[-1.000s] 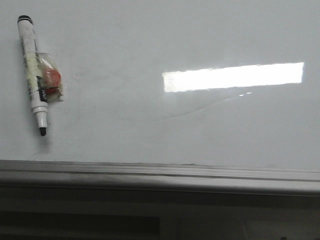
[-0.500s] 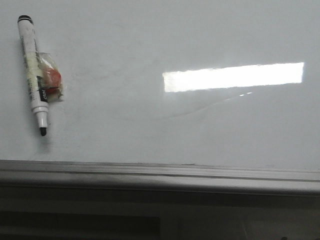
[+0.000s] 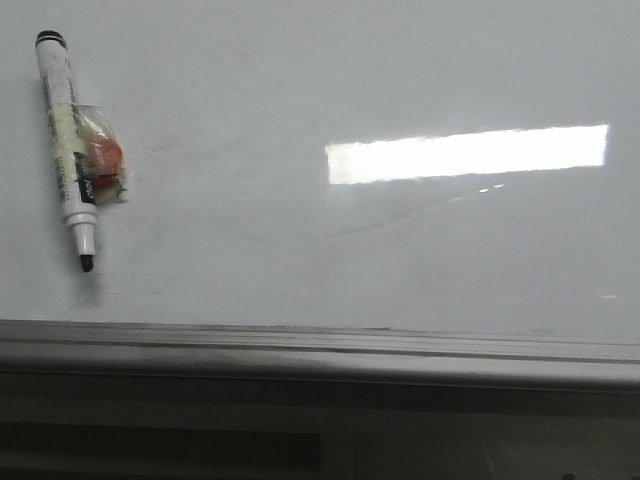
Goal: Write number 2 on whiteboard
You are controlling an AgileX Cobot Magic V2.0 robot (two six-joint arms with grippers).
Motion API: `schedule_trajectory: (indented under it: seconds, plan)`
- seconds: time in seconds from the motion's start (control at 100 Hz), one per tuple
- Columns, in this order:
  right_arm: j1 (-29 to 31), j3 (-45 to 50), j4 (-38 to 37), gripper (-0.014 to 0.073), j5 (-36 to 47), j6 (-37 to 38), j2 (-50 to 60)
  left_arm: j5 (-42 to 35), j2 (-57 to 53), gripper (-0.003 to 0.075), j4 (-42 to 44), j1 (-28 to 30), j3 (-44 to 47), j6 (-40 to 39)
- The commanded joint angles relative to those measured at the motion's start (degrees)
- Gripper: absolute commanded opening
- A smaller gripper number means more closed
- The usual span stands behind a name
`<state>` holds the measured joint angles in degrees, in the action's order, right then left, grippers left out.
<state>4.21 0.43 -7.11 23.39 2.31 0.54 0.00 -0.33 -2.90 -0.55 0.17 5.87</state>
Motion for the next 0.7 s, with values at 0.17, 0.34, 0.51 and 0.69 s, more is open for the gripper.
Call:
schedule_trajectory:
  seconds: [0.17,0.34,0.51,0.69]
  plan:
    - [0.33,-1.15,-0.36,-0.0051,-0.75,-0.14,1.42,-9.25,-1.45,-0.0020,-7.97,-0.53,1.30,-3.17]
    - [0.33,-15.17,0.26,-0.0051,-32.74,4.09,1.02,-3.98,-1.34,-0.0020,-12.44,-0.53,-5.56,-4.00]
    - [0.33,-27.36,7.11,-0.0050,-50.66,4.09,-2.43,10.31,2.14,-0.0020,-6.01,-0.53,-16.12,-3.89]
    - [0.33,-32.32,12.99,-0.0051,-59.12,4.09,-3.83,15.49,4.96,-0.0018,-10.33,-0.53,-20.91,-3.89]
